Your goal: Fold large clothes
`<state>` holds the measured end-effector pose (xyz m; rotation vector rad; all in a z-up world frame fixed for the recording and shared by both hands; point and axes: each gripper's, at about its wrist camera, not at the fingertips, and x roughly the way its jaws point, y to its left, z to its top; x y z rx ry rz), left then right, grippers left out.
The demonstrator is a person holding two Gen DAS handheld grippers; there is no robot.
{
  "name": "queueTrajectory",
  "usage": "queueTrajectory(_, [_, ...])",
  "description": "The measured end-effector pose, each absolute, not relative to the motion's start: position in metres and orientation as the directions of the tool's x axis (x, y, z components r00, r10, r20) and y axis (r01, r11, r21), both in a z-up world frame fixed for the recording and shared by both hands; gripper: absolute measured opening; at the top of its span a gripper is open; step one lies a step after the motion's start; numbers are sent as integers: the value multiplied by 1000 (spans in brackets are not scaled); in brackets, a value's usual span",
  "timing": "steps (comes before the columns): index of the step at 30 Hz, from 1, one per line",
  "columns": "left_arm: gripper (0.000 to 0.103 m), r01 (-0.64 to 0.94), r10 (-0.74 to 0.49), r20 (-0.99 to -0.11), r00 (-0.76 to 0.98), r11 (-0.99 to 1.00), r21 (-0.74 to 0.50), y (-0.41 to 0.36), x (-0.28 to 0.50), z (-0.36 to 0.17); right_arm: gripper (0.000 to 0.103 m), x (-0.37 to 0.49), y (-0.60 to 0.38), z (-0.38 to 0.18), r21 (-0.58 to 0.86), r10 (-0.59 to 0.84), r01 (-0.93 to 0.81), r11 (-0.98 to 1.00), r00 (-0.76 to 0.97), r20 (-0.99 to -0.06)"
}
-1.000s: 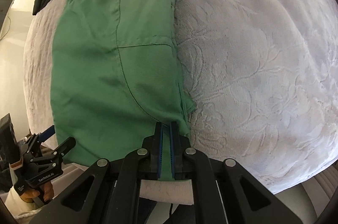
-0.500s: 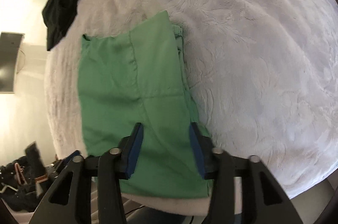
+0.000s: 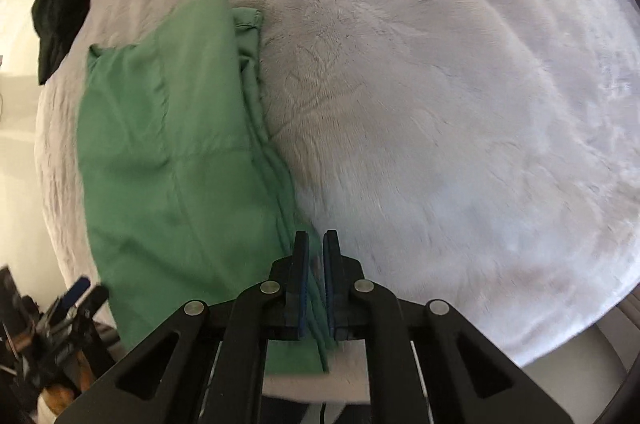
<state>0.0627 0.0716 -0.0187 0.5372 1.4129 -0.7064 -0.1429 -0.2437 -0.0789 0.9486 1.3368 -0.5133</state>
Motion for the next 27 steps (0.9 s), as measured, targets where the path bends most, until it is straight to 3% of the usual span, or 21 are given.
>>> queueTrajectory(10, [91,739,-134,-990,31,670,-67,73,51,3,9,-140,-216,-35,266,161,726,634,213,-964])
queueTrajectory(12, [91,743,-127,-990,54,667,-45,72,51,8,20,-133,-210,-30,253,146,714,653,209,-967])
queueTrajectory(14, [91,739,-136,-988,71,673,-40,74,51,15,75,-119,-207,-23,235,117,706,668,213,-970])
queueTrajectory(15, [91,737,-141,-987,74,675,-41,74,51,18,83,-118,-205,-19,232,104,702,674,221,-970])
queueTrajectory(16, [92,735,-146,-986,79,677,-41,73,52,21,83,-117,-202,-11,235,92,694,681,237,-967])
queueTrajectory(17, [103,733,-147,-986,84,679,-39,73,52,24,83,-117,-200,-5,233,85,687,688,243,-966])
queueTrajectory(21, [103,731,-156,-984,85,681,-45,69,53,32,84,-112,-193,6,197,50,682,704,229,-972])
queueTrajectory(23, [103,732,-163,-982,91,680,-45,68,54,36,93,-112,-191,11,168,20,681,713,220,-975])
queueTrajectory(27, [103,736,-166,-979,117,676,-27,64,52,41,93,-112,-184,21,104,-63,675,730,219,-974])
